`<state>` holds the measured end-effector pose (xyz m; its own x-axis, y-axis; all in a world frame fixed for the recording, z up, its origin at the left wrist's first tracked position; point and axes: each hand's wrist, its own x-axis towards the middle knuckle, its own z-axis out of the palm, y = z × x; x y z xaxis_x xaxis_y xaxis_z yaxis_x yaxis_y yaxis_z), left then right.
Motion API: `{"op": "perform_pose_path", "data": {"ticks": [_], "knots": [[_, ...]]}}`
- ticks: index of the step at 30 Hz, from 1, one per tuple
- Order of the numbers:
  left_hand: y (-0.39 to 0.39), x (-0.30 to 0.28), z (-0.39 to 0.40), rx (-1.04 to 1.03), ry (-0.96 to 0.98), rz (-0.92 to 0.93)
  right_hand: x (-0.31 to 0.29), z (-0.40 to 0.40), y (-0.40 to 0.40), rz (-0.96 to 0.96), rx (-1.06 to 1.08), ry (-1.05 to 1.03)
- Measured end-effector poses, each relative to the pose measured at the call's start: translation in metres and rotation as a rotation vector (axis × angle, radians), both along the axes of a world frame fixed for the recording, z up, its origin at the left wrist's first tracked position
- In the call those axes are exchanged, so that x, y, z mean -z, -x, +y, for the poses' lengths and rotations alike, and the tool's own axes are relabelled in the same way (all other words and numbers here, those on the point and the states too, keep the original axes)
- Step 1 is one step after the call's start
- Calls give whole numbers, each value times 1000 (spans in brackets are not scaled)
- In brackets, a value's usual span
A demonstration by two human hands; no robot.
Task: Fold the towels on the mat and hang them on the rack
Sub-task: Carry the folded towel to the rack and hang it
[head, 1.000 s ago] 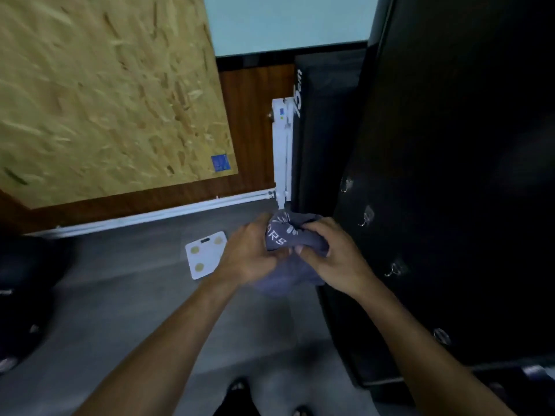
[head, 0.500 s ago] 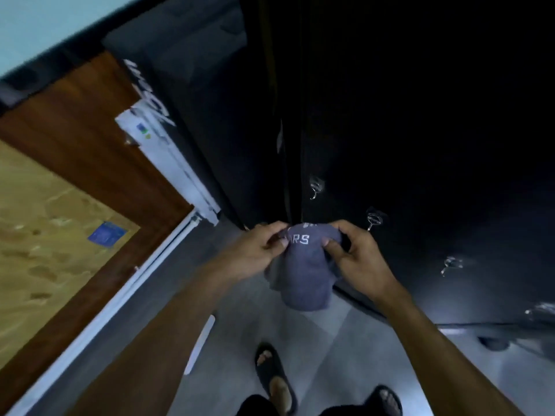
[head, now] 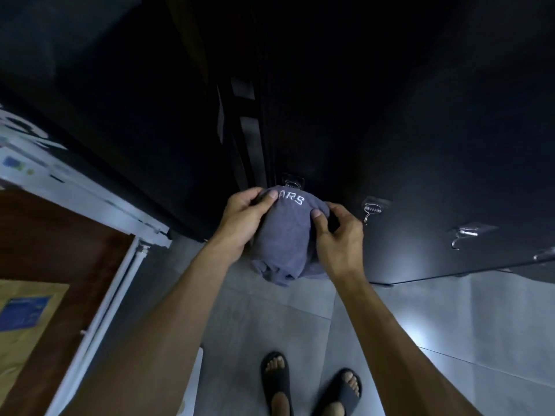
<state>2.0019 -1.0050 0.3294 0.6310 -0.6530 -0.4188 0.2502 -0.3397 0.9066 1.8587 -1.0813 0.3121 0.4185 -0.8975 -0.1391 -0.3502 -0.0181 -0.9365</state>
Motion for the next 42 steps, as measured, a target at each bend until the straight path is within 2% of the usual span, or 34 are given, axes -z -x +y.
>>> {"op": "perform_pose_path", "data": {"ticks": [4, 8, 10, 12, 14, 17, 19, 21, 22, 23, 24, 27, 29, 32, 38, 42], "knots": [[-7, 14, -11, -84, -12, 204, 18, -1, -9, 63, 110, -38], [-5, 26, -16, -94, -58, 243, 30, 4, -18, 27, 237, -167], [-3, 30, -16, -152, -112, 138, 32, 6, -21, -3, 268, -239], [-4, 30, -10, -204, -99, -86, 31, 8, -23, -25, 293, -290], [-2, 25, 0, -66, -44, -230, 32, 8, -23, -12, 294, -311], [8, 15, 12, 254, -115, -236, 36, 5, -27, -11, 264, -372], [11, 14, 14, 360, -196, -291, 40, 7, -27, 99, 282, -322], [11, 12, 13, 383, -224, -306, 40, 17, -19, 226, 364, -83], [10, 12, 12, 386, -225, -303, 37, 26, -13, 192, 370, 75], [9, 13, 11, 387, -225, -296, 34, 34, -8, 124, 323, 180], [9, 13, 11, 388, -222, -278, 33, 41, -5, 48, 241, 198], [5, 17, 10, 398, -227, -199, 34, 47, -7, -73, 2, -76], [0, 18, 11, 446, -255, -196, 37, 42, -11, -140, -34, -266], [-7, 18, 11, 514, -288, -184, 33, 32, -15, -209, -13, -428], [-8, 12, 10, 554, -293, -188, 26, 27, -19, -195, -45, -426], [-14, 6, 5, 593, -319, -287, 22, 15, -11, -39, -119, -324]]}}
